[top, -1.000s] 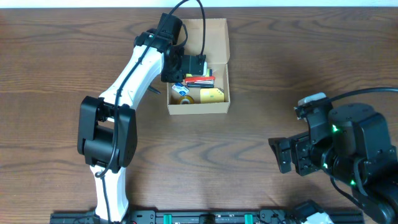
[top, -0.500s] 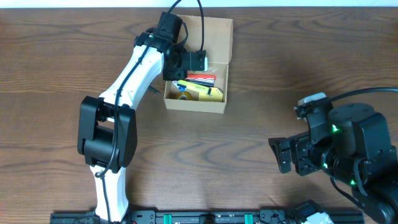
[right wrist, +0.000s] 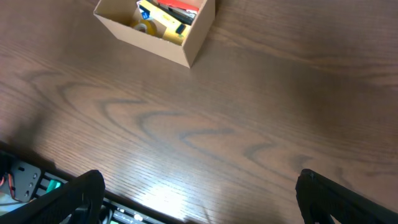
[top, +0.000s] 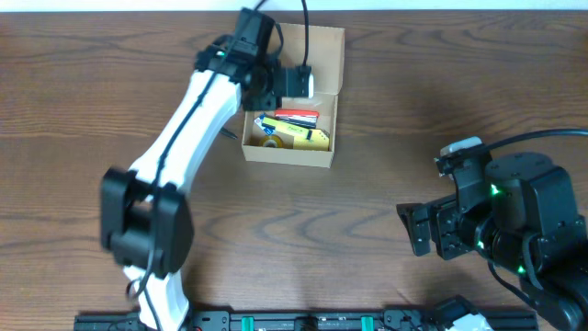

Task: Pack container
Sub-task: 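Open the left gripper to drop the highlighter in the box, then withdraw the left gripper and move it over the black round-handled tool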

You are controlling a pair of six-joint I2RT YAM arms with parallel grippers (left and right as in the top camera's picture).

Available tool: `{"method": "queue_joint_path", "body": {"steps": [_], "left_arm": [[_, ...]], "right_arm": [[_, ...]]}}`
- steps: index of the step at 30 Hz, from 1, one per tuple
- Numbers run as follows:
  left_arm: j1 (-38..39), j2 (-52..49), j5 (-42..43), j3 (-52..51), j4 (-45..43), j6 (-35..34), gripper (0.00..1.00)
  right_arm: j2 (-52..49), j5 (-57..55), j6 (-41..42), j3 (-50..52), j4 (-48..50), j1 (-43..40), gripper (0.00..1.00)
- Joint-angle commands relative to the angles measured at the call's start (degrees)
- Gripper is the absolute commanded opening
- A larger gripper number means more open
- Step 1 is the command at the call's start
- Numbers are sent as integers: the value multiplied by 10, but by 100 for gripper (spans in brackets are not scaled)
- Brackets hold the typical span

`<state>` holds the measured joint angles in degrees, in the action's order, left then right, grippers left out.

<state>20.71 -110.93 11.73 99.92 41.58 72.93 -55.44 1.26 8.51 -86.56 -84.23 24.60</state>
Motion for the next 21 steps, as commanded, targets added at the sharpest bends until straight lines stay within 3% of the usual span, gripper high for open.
{"method": "queue_joint_path", "body": {"steps": [1,10,17,21], "left_arm": [[-7,65,-24,19,-12,-63,51],[-60,113,-158,19,-12,-221,59],[-147,110,-166,19,9,-525,68],[-179,99,-156,13,30,-615,70]], "right_arm": [[0,-6,-5,-7,-1,-4,99],[0,-6,-5,-7,-1,-4,99],[0,-6,-5,-7,-1,-4,99],[0,-6,-5,-7,-1,-4,99]]}}
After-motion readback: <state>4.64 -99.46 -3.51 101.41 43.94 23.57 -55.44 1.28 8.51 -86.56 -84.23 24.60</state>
